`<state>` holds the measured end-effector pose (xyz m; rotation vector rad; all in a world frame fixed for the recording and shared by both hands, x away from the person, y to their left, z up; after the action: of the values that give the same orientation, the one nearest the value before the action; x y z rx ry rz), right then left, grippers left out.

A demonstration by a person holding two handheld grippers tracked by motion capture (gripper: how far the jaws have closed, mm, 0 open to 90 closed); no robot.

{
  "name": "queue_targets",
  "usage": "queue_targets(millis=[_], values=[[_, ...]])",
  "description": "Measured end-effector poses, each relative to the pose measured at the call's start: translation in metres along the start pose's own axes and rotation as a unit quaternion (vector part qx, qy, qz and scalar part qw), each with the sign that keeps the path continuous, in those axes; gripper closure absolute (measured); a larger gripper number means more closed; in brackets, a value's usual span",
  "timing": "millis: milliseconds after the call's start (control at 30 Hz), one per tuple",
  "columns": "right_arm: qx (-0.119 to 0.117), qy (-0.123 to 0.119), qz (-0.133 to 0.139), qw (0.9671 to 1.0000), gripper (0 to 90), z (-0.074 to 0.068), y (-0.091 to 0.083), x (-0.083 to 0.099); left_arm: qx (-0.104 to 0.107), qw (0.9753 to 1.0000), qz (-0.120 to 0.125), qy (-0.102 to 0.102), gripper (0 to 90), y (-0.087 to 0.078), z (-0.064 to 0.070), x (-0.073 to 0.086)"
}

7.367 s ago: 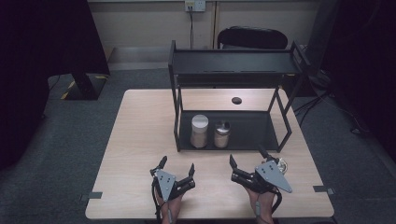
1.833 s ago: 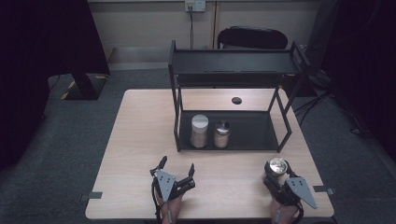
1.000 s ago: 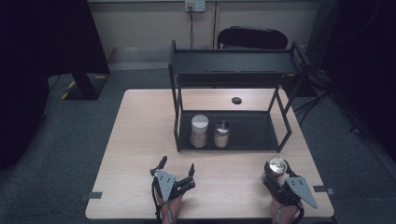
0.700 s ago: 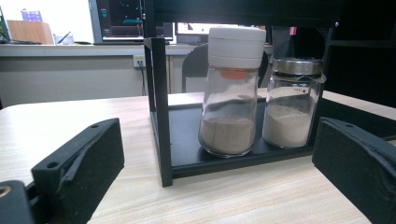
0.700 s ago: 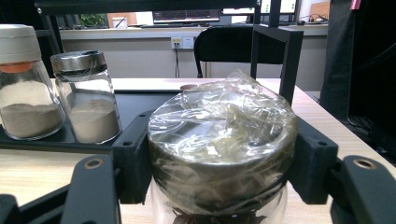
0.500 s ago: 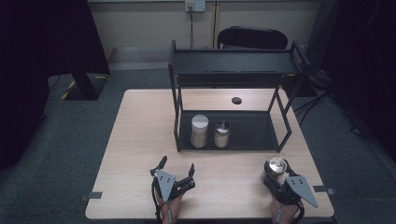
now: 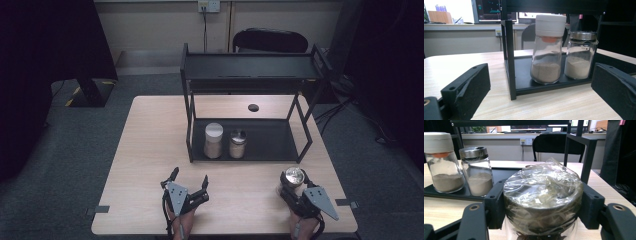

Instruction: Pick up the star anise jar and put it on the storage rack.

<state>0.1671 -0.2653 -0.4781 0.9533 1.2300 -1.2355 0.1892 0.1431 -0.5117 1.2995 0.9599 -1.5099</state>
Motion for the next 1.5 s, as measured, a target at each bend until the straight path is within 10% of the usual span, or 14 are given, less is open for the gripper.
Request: queue_targets(millis=[1500], values=[[-0.06,-0.034,0.006,0.9976,34.9,-0.001,0.02,-0.029,0.001,1.0,0.0,0.0,1.8,0.0,0.0,0.0]])
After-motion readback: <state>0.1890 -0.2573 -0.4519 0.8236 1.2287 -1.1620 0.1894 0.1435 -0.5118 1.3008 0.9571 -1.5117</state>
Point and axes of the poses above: each handheld gripper's, and its own axes: y roughly forward along the jaws, x roughly out of its underside, z roughly to its right, the point moved 2 cm from there along y, roughly forward along the jaws, and after that the axes turned 8 degrees about -y, right-handed, at the moved point
